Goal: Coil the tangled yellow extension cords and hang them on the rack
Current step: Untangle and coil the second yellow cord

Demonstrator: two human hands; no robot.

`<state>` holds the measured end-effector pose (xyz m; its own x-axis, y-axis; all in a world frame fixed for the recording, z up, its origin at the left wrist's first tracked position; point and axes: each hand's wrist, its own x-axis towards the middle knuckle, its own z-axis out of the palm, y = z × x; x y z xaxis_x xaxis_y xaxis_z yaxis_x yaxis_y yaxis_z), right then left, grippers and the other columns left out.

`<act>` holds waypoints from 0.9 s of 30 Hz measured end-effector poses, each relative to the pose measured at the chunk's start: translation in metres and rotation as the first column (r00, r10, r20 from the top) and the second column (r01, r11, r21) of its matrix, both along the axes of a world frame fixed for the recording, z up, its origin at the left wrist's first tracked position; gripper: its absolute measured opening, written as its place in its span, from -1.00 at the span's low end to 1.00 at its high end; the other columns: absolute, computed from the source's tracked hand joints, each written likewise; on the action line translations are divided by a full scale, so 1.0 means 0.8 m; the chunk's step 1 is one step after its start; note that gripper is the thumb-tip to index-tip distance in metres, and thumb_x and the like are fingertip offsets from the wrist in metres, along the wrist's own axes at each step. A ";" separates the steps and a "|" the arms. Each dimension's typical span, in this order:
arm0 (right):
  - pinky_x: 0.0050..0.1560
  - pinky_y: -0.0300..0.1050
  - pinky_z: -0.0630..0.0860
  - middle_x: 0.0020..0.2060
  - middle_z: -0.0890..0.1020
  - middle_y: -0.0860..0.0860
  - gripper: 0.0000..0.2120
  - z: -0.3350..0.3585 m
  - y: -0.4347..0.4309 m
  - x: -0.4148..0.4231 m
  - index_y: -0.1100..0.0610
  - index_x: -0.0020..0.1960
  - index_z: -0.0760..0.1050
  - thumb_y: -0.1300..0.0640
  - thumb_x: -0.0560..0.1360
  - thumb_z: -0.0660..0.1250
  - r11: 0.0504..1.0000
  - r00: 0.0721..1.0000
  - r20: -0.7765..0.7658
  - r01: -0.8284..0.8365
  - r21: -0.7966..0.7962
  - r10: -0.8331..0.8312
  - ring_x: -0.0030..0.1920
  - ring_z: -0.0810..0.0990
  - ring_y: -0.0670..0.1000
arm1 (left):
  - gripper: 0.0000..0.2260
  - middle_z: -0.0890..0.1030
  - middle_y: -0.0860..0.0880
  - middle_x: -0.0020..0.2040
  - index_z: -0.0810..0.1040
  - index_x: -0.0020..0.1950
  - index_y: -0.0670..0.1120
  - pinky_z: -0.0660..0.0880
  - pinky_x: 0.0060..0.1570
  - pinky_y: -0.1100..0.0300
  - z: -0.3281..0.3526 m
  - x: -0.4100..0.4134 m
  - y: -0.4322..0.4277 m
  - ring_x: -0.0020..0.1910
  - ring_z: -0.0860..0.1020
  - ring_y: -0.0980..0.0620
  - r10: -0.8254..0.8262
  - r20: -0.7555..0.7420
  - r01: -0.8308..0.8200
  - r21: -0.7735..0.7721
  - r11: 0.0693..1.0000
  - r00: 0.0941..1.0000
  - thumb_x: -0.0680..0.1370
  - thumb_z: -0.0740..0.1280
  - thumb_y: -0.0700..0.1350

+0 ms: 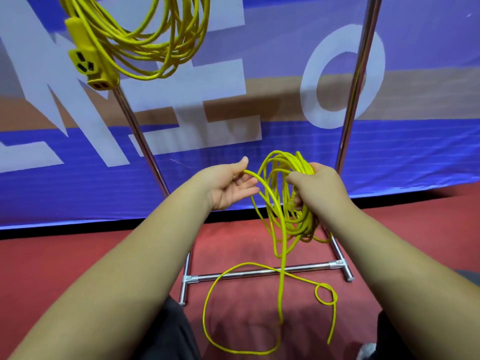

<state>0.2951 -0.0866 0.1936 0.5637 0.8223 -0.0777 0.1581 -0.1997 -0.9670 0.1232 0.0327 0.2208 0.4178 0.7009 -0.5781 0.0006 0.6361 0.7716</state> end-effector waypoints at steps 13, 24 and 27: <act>-0.37 -0.10 0.58 -0.19 0.74 0.09 -0.85 -0.015 0.016 -0.035 0.12 0.16 0.62 0.08 0.65 0.39 0.946 0.818 -0.490 -0.321 0.046 0.301 -0.37 0.63 -0.01 | -0.82 0.61 -0.32 0.12 0.45 0.08 -0.35 0.62 -0.37 -0.19 -0.038 -0.023 0.028 0.35 0.58 -0.26 0.370 0.286 -0.287 -0.291 0.912 0.884 0.75 0.11 -0.28; -0.48 -0.19 0.51 -0.38 0.64 -0.02 -0.92 -0.018 0.034 -0.023 0.12 0.00 0.64 0.13 0.63 0.41 0.996 0.792 -0.604 -0.054 0.077 0.090 -0.48 0.56 -0.08 | -0.75 0.70 -0.16 -0.10 0.62 0.03 -0.15 0.66 0.00 -0.03 -0.025 -0.029 -0.043 -0.09 0.73 -0.11 -0.462 -0.526 0.628 0.192 0.754 0.714 0.64 0.37 0.04; -0.44 -0.17 0.55 -0.32 0.69 0.00 -0.91 -0.019 0.036 -0.016 0.13 0.02 0.66 0.10 0.63 0.43 0.997 0.792 -0.609 -0.002 0.072 0.046 -0.43 0.62 -0.07 | -0.65 0.74 -0.11 0.03 0.68 0.06 -0.16 0.64 0.07 0.00 -0.044 -0.022 -0.072 0.00 0.73 -0.05 -0.582 -0.661 0.846 0.159 0.509 0.474 0.57 0.45 0.14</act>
